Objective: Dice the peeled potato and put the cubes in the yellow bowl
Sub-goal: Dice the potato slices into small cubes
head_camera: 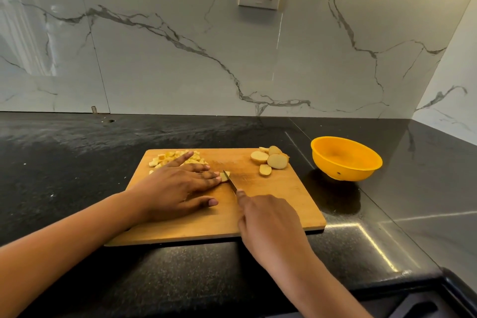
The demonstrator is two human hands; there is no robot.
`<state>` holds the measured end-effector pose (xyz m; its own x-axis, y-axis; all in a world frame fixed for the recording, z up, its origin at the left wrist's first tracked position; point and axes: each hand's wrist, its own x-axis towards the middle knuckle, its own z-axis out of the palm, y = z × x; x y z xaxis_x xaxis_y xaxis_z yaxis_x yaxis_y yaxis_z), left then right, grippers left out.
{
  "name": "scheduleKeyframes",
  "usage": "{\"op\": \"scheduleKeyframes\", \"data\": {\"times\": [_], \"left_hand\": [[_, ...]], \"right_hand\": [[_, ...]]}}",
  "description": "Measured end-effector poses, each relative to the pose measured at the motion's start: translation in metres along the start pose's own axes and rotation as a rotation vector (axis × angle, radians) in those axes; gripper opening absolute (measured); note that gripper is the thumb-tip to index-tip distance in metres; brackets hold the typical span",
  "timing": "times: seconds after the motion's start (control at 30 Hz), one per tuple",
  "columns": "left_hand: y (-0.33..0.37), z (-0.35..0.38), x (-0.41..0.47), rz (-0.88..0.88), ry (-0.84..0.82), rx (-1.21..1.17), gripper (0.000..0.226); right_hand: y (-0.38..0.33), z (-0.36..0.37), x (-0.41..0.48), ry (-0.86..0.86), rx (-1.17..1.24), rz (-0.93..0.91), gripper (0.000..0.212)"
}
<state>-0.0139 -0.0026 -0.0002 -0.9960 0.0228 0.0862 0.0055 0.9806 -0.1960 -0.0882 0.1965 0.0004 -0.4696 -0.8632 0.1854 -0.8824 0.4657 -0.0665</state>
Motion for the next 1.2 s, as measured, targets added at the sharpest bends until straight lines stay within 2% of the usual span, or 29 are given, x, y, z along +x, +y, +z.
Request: {"op": "scheduleKeyframes", "data": {"times": [0.23,0.57,0.73,0.83,0.97,1.07,1.2], "left_hand": [[-0.002,0.003,-0.005,-0.019,0.066,-0.119,0.084],[-0.002,0.002,-0.006,-0.008,0.070,-0.117,0.086],[-0.002,0.002,-0.006,-0.009,0.067,-0.101,0.087],[-0.002,0.002,-0.005,-0.009,0.063,-0.089,0.087],[-0.002,0.003,-0.008,-0.011,0.088,-0.127,0.090],[0.000,0.001,-0.011,-0.022,0.123,-0.106,0.093],[0.001,0.000,-0.011,-0.038,0.108,-0.057,0.097]], "right_hand": [[0.009,-0.004,-0.009,0.128,0.163,0.031,0.050],[0.002,0.001,0.009,0.073,0.037,-0.017,0.049],[-0.001,-0.002,0.022,0.030,0.014,-0.019,0.041],[-0.002,-0.005,0.004,0.016,-0.005,-0.033,0.048],[0.001,-0.010,-0.027,0.050,0.058,-0.033,0.052],[0.002,-0.011,-0.020,0.106,0.106,0.006,0.052],[0.000,-0.005,-0.002,0.090,0.146,0.031,0.050]]}}
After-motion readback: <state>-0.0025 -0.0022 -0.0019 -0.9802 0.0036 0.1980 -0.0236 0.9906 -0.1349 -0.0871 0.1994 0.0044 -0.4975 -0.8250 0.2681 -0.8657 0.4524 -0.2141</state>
